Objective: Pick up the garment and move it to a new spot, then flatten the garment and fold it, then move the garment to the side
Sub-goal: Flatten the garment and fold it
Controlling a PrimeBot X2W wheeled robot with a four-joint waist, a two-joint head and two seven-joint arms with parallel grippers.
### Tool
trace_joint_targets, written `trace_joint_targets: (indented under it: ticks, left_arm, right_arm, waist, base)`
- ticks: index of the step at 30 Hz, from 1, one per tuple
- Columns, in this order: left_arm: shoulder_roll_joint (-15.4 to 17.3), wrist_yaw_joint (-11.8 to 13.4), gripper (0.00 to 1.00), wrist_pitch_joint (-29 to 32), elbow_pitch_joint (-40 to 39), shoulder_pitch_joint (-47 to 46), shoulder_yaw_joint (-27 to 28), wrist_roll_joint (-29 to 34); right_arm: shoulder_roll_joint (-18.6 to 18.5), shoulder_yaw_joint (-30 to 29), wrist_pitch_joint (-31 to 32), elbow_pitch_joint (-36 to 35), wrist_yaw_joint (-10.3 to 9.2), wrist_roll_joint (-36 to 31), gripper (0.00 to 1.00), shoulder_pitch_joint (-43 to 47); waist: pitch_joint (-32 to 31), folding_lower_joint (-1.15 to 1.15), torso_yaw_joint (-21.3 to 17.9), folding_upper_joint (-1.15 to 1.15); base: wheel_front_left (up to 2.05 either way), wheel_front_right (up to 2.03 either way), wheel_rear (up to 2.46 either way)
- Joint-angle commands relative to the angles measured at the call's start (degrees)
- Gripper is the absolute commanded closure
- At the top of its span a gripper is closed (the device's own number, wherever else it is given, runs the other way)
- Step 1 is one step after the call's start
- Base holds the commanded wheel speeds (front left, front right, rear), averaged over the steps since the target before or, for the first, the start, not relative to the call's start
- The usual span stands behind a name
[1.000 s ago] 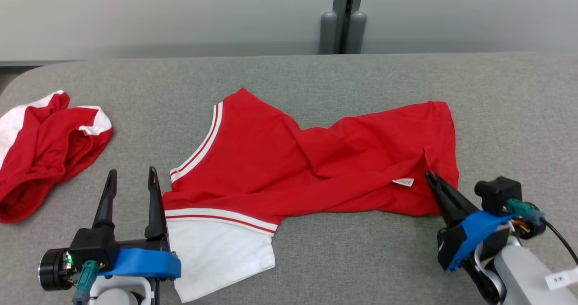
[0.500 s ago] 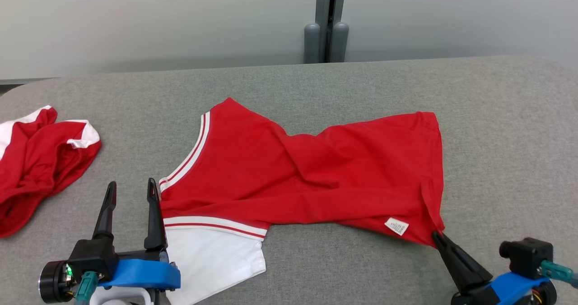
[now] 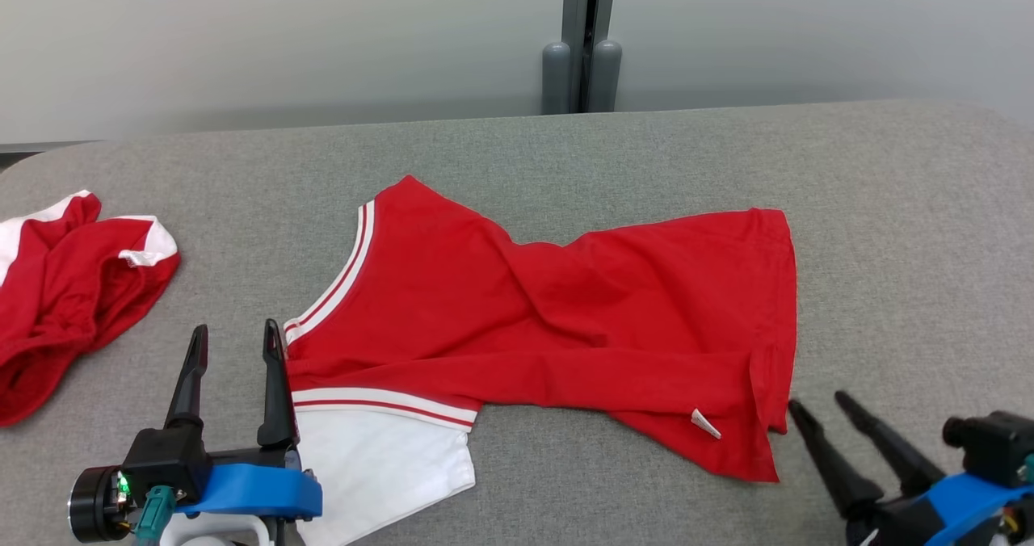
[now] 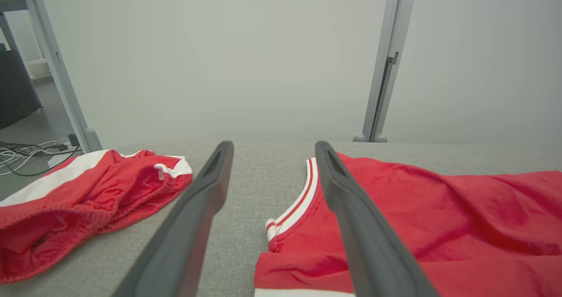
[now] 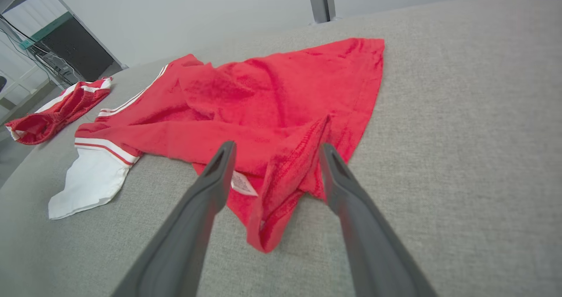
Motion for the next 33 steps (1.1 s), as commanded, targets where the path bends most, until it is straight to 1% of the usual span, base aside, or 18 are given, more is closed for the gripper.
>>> trace_joint_targets:
  ticks: [1, 5, 11, 17, 23, 28, 33]
  left_arm:
    - [-0.03, -0.10, 0.00, -0.27, -0.11, 0.00, 0.39, 0.17]
    - [-0.04, -0.21, 0.00, -0.27, -0.23, -0.28, 0.48, 0.26]
    - [-0.03, -0.29, 0.00, -0.27, -0.47, -1.67, 0.11, 0.46]
    - [-0.03, -0.03, 0.00, -0.27, -0.41, -3.15, -0.71, -0.02]
    - [-0.02, 0.04, 0.00, -0.27, -0.26, -4.89, -1.74, -0.75]
    - [-0.05, 0.53, 0.00, -0.27, -0.10, -6.18, -3.10, -1.51]
    - [-0.05, 0.88, 0.00, -0.27, -0.18, -6.75, -3.57, -2.06]
  right_arm:
    - [-0.47, -1.04, -0.53, -0.38, 0.01, -0.99, 0.00, -1.68]
    - [-0.04, -4.19, -1.61, 0.99, 0.01, -4.36, 0.00, -5.46]
    - [0.87, -7.37, -1.67, 6.85, 0.01, -11.05, 0.00, -14.77]
    - [1.23, -7.59, -0.36, 17.57, 0.01, -13.94, 0.00, -23.73]
    - [-0.36, -7.23, -0.23, 30.59, 0.01, -16.11, 0.00, -31.61]
    - [-1.46, -6.36, -0.78, 41.45, 0.01, -16.86, 0.00, -37.05]
    - [-1.18, -4.43, -1.53, 49.16, 0.01, -15.80, 0.00, -40.35]
  waist:
    - [0.02, 0.00, 0.13, 0.00]
    - [0.36, 0.00, 0.46, 0.00]
    - [1.86, 0.00, 1.70, 0.00]
    - [3.90, 0.00, 4.04, 0.00]
    - [6.38, 0.00, 7.04, 0.00]
    - [8.12, 0.00, 9.32, 0.00]
    - [8.99, 0.00, 10.52, 0.00]
  base:
    - [0.00, 0.00, 0.00]
    - [0.00, 0.00, 0.00]
    - [0.00, 0.00, 0.00]
    - [0.00, 0.00, 0.00]
    - [0.00, 0.00, 0.00]
    - [0.00, 0.00, 0.00]
    - [0.00, 0.00, 0.00]
